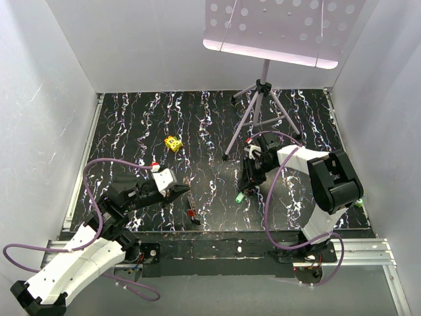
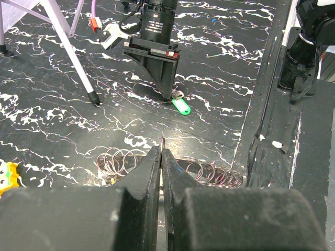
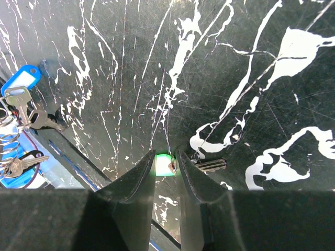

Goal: Put the keys on the keyring

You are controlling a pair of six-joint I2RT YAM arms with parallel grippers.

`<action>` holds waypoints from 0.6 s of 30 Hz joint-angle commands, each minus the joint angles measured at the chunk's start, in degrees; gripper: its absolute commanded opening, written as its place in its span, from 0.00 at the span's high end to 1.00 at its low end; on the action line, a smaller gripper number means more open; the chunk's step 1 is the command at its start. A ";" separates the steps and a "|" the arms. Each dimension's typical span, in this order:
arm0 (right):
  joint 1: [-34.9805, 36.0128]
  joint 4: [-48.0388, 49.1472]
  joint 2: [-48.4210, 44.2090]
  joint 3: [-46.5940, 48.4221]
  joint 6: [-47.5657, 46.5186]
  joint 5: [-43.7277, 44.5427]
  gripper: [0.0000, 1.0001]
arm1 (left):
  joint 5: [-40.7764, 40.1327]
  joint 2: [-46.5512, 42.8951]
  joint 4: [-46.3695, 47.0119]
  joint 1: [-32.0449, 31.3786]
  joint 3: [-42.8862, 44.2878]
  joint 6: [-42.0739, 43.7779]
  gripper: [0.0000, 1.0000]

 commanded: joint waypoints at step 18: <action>-0.61 -1.43 -2.56 -0.21 -2.31 -0.11 0.74 | -0.02 -1.20 2.03 0.18 0.17 0.53 1.00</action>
